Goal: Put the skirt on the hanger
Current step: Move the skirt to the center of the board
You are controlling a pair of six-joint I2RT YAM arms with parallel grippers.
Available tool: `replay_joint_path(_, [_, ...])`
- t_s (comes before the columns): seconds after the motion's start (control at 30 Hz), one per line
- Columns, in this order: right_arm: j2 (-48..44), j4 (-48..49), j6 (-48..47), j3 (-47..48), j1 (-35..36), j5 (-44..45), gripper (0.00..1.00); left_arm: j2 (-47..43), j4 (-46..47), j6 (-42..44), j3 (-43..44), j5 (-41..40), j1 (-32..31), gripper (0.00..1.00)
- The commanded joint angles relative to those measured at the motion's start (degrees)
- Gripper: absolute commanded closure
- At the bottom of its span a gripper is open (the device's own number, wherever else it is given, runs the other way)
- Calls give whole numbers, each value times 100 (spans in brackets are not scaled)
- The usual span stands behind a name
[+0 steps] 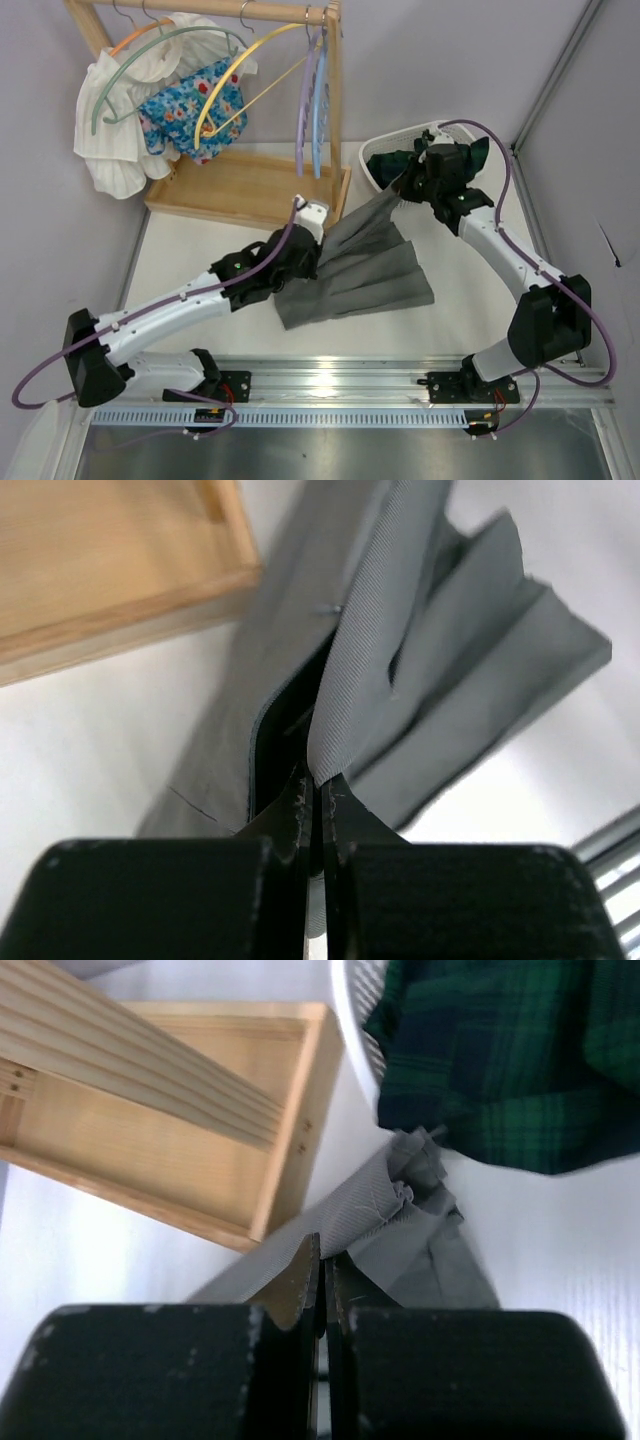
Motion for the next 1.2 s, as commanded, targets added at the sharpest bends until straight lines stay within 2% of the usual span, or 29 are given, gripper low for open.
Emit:
replay_joint_path(0.0, [-306,119,-149,-350,-326,262,100,390,207,377,-159,406,-434,100])
replay_joint_path(0.13, [-1053,286,-157,-1202,-748,-291,100,680,296,712,-334,231,-1058,100])
replay_joint_path(0.2, [-1571,181,-184,-1668,-758,-318,100,794,165,581,-466,222,-1094,100])
replay_joint_path(0.3, [-2379,-4,106,-2424,-661,-143,100,926,-90,597,-572,-216,-1059,100])
replay_joint_path(0.4, [-3215,-136,457,-3074,-512,95,100,1032,-423,641,-432,-464,-691,100])
replay_joint_path(0.57, [-3796,-487,669,-3243,-389,280,100,769,-451,1123,-274,-411,-32,100])
replay_joint_path(0.63, [-3683,-470,678,-3165,-380,227,100,673,-574,1361,7,-507,118,100])
replay_joint_path(0.73, [-3253,-365,687,-2911,-345,-10,100,462,-531,2168,324,-429,268,100])
replay_joint_path(0.83, [-2778,-320,669,-2455,-318,15,100,172,-22,3197,412,-341,408,100])
replay_joint_path(0.97, [-2146,-390,450,-1724,-336,156,100,-57,934,4645,404,422,830,100])
replay_joint_path(1.07, [-1592,-347,379,-1338,-441,156,100,64,1419,5402,342,827,1129,100])
replay_joint_path(1.17, [-1100,-67,388,-1240,-608,-28,100,398,1544,5694,412,1232,1463,100])
